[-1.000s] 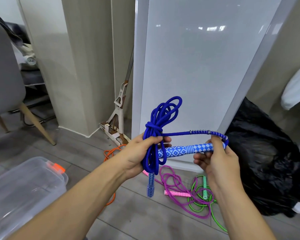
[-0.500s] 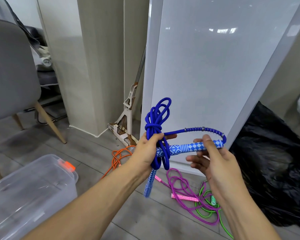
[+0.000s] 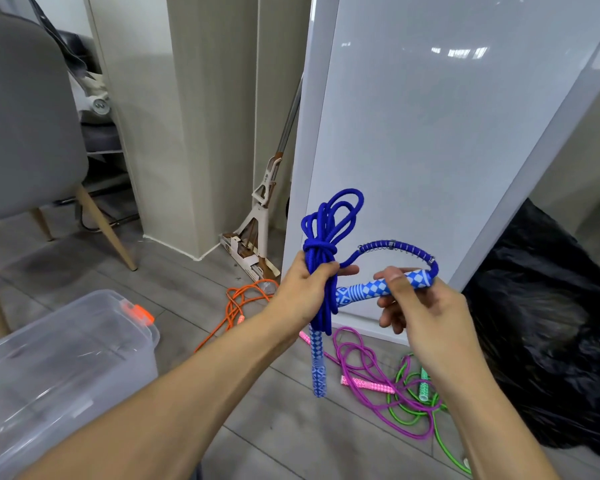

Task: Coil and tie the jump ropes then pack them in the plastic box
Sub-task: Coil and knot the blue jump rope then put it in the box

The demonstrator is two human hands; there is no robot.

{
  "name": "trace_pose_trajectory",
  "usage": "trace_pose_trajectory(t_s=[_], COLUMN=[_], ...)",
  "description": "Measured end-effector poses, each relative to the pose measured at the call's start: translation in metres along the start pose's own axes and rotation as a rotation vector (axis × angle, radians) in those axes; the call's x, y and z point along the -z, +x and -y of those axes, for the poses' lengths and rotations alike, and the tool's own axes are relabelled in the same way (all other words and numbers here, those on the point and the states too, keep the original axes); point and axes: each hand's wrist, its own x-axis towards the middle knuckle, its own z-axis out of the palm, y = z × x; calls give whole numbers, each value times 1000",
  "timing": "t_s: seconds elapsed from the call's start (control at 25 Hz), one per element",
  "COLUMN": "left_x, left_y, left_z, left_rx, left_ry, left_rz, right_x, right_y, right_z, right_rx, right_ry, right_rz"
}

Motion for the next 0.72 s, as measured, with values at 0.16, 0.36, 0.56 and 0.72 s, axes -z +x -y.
trace_pose_trajectory(t_s=[0.16,0.36,0.56,0.72], left_x=[-3,-23,-15,-9], left_y=[-2,-8,2,8], left_z=[4,6,6,4], left_rx=[32,160,170,211], left_ry=[40,-307,-445,-514], left_rz=[23,21,-169,-220], right_x=[3,-20,-6,-30], right_y=[4,-2,-4,-14], right_z=[-5,-22,-30,-43], right_rx=[3,12,-267,-245], right_ry=[-133,-410,-182,-412], right_rz=[92,224,208,323])
